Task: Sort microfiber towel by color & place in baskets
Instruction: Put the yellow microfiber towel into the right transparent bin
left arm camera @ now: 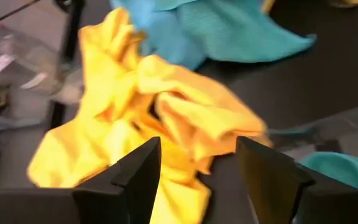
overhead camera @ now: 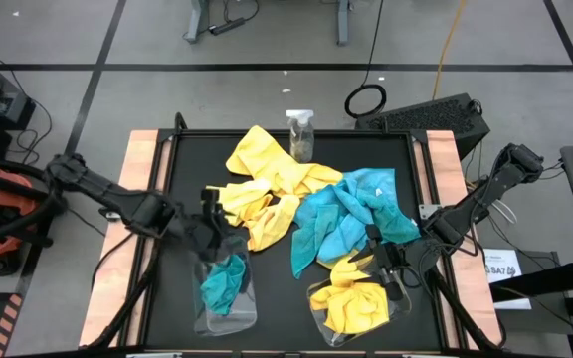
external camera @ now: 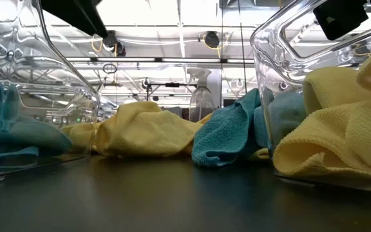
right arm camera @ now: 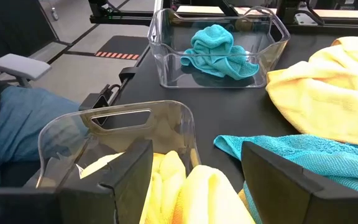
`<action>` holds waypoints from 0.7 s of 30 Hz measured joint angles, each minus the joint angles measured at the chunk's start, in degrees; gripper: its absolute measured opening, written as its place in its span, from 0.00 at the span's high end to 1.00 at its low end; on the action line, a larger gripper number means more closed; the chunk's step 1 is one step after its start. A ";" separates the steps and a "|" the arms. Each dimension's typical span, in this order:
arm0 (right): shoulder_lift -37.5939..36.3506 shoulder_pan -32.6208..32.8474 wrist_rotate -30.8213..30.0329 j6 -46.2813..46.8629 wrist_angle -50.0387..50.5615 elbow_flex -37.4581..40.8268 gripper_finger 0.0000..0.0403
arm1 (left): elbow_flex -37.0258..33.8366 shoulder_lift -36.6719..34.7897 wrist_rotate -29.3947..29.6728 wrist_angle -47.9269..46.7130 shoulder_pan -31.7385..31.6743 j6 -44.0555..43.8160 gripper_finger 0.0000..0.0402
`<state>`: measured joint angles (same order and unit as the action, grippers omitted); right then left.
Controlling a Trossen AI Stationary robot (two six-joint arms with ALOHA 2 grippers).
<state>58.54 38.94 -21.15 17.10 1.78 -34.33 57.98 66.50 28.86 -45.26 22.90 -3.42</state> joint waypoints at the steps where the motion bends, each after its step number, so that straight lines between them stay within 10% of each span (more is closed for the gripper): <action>1: 0.00 0.00 0.00 0.00 -0.02 0.00 0.41 | -0.14 0.00 -0.05 0.24 -1.70 1.10 0.46; 21: 0.60 0.00 0.00 -0.15 0.10 0.00 0.41 | -0.28 7.88 -19.81 5.61 -28.54 8.76 0.46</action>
<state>59.15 38.94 -21.15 16.95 1.88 -34.33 57.69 74.38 9.05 -39.65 -5.64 5.34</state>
